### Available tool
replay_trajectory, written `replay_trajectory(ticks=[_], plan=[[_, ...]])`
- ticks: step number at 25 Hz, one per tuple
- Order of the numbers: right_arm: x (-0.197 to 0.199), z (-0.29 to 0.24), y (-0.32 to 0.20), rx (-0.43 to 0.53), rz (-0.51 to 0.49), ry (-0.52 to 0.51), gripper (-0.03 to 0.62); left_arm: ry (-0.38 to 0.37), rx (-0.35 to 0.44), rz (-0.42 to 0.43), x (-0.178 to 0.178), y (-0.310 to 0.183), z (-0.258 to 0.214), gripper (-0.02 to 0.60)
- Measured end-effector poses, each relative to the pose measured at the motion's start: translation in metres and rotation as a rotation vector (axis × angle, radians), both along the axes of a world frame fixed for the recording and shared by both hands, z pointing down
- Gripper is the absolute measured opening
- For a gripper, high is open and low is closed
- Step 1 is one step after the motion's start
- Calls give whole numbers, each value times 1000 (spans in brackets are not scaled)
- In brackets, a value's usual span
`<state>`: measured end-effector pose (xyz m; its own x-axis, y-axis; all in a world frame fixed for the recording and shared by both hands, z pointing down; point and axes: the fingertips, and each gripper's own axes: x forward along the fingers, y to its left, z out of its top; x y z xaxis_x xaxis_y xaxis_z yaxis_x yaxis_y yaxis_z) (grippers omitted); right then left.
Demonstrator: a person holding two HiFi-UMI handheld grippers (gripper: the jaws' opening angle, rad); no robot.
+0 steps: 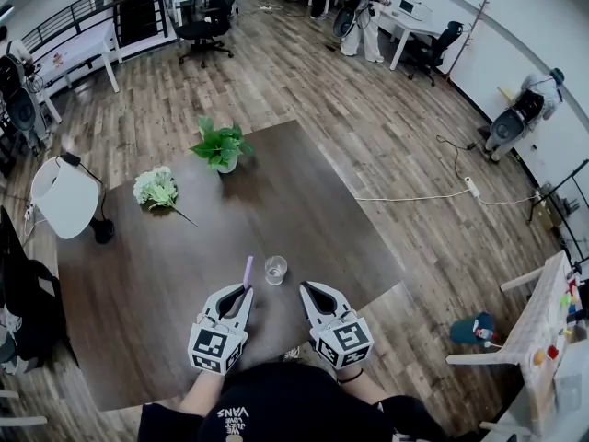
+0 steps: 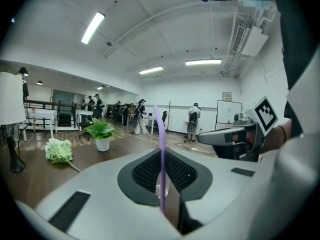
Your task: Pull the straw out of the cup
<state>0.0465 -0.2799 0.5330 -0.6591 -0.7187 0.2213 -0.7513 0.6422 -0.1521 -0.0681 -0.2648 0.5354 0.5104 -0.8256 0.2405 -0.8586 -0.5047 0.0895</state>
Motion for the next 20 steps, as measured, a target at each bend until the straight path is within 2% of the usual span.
replay_trajectory(ticks=[6, 20], plan=[[-2, 0, 2, 6, -15, 34, 17, 4, -1, 3, 2, -2, -2, 31], [-1, 0, 2, 5, -17, 32, 17, 8, 1, 14, 11, -4, -4, 31]])
